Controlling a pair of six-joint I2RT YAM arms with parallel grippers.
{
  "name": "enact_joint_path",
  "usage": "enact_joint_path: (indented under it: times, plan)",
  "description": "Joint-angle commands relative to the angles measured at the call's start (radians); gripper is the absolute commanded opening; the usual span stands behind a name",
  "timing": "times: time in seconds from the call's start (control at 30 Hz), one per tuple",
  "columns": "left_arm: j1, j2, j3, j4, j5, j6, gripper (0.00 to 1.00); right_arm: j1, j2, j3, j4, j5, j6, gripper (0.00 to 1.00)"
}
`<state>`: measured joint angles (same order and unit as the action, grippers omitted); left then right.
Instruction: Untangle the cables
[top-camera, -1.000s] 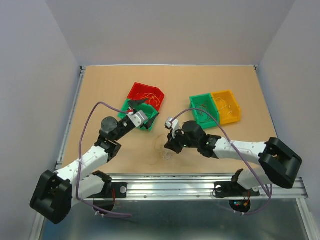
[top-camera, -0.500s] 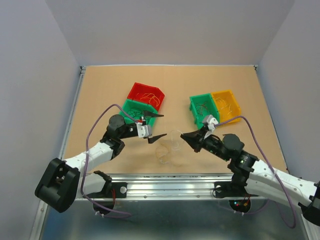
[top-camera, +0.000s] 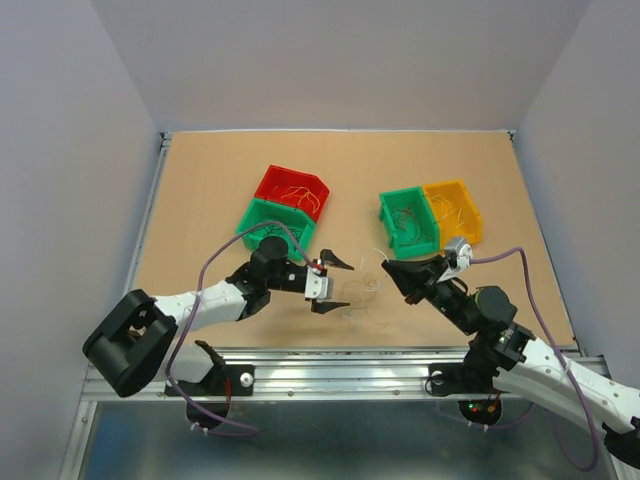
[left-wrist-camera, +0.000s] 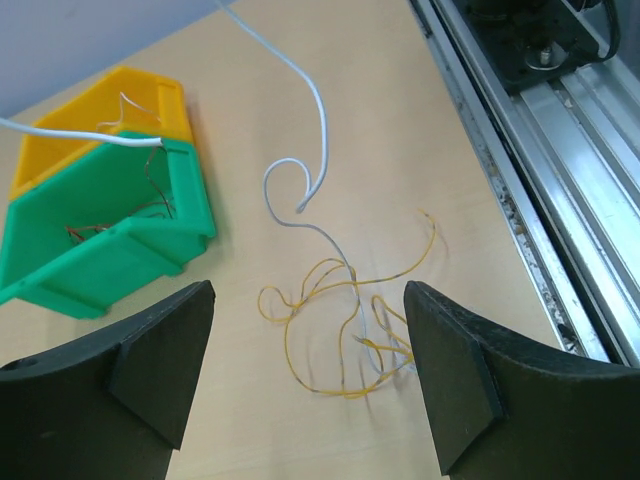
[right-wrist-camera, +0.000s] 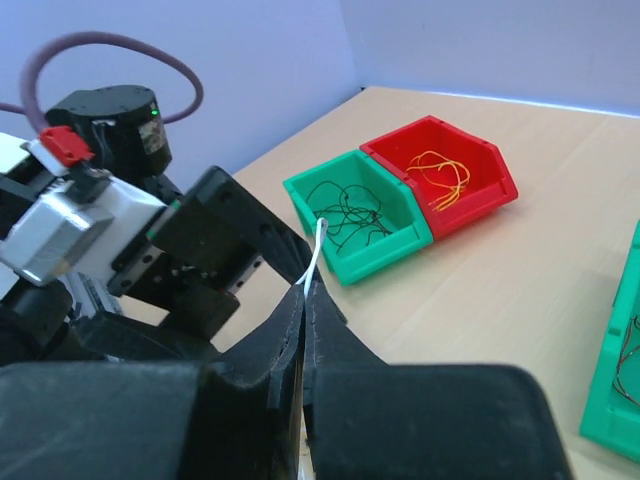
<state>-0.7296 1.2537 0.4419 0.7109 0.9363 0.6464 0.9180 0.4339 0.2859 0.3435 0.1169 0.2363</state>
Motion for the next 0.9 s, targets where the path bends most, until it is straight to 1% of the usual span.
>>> enact_joint_path:
  times: [0.0,0.07,0.17,0.23,0.27,0.33,0.4,0.43,0.47,0.5,0.6,0.7,0.77,0.8,0.87]
  plan:
    - [-0.022,0.096,0.107,0.051,-0.068,-0.083,0.87,0.007,-0.011,-0.030,0.107,0.020,0.018,0.01]
    - [-0.048,0.148,0.129,0.135,-0.059,-0.151,0.86,0.007,-0.001,-0.037,0.155,0.009,0.024,0.01]
    - [-0.126,0.206,0.145,0.189,-0.096,-0.178,0.85,0.007,0.029,-0.034,0.213,-0.003,0.031,0.01]
    - [-0.158,0.245,0.181,0.191,-0.128,-0.208,0.82,0.007,0.049,-0.022,0.235,-0.014,0.029,0.01]
    - [-0.171,0.283,0.204,0.194,-0.136,-0.218,0.77,0.007,0.072,-0.016,0.261,-0.016,0.028,0.00]
    - [-0.174,0.312,0.215,0.196,-0.131,-0.235,0.73,0.007,0.091,0.010,0.294,-0.029,0.021,0.01]
    - [-0.175,0.340,0.210,0.215,-0.119,-0.229,0.66,0.007,0.124,0.068,0.304,-0.058,0.011,0.01]
    - [-0.177,0.343,0.207,0.226,-0.120,-0.229,0.60,0.007,0.140,0.091,0.304,-0.071,0.005,0.01]
    - [-0.177,0.348,0.208,0.228,-0.119,-0.232,0.48,0.007,0.152,0.113,0.304,-0.082,-0.002,0.01]
    - [-0.177,0.355,0.210,0.226,-0.120,-0.232,0.41,0.007,0.161,0.137,0.302,-0.089,-0.006,0.01]
    - [-0.177,0.365,0.210,0.219,-0.134,-0.220,0.31,0.007,0.172,0.220,0.302,-0.085,-0.028,0.00]
    - [-0.177,0.360,0.204,0.219,-0.129,-0.217,0.30,0.007,0.161,0.318,0.293,-0.056,-0.057,0.00]
    - [-0.175,0.360,0.204,0.217,-0.129,-0.217,0.30,0.007,0.164,0.386,0.263,-0.007,-0.077,0.01]
    - [-0.175,0.362,0.204,0.217,-0.129,-0.215,0.30,0.007,0.169,0.462,0.249,0.018,-0.087,0.01]
    - [-0.175,0.369,0.201,0.213,-0.131,-0.211,0.30,0.007,0.195,0.533,0.217,0.090,-0.123,0.01]
